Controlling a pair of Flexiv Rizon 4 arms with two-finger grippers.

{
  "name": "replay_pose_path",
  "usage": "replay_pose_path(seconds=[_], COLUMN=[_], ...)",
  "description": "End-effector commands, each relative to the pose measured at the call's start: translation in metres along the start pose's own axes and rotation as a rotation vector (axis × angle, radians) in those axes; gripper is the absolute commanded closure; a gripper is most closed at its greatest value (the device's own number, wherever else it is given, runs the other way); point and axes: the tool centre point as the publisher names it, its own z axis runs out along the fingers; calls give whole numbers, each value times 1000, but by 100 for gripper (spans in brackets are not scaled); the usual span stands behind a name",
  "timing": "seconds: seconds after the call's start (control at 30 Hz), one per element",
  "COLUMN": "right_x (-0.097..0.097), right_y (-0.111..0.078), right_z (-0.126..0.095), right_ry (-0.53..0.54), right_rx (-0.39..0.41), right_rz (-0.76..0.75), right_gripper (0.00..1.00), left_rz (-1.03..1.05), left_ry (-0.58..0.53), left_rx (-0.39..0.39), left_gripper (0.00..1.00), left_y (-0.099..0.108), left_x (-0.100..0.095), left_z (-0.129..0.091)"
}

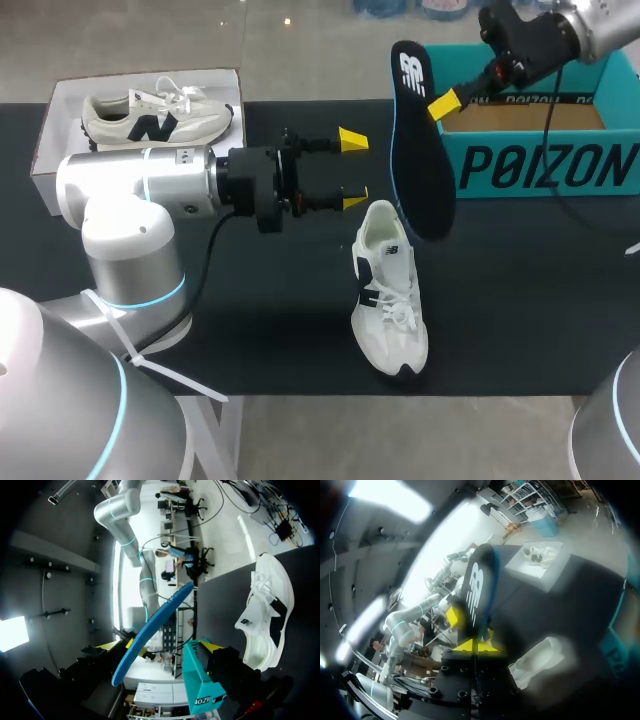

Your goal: Take the shoe out of the shoebox, open the shoe tongue, remove and reinsert the insole, then place the shoe into the shoebox

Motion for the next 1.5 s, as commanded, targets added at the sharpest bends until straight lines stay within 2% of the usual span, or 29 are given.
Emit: replay_pose_path(seconds=[0.03, 0.53, 0.93, 1.3, 1.5], right_x=[-2, 6, 8, 8, 11], right_y=[-6, -1, -9, -14, -16], right_z=[11, 49, 82, 78, 88], right_ry=[16, 59, 58, 43, 52], right_rx=[-10, 9, 31, 16, 29], right_rz=[7, -4, 21, 37, 42], right_gripper=[100, 100, 100, 100, 100], left_rz=[2, 2, 2, 2, 2], left_ry=[-4, -4, -4, -4, -4], left_rx=[-4, -4, -4, -4, -4], left_gripper=[0, 0, 0, 0, 0], left_y=[-1, -1, -1, -1, -1], left_x=[1, 1, 1, 1, 1], left_z=[1, 1, 1, 1, 1])
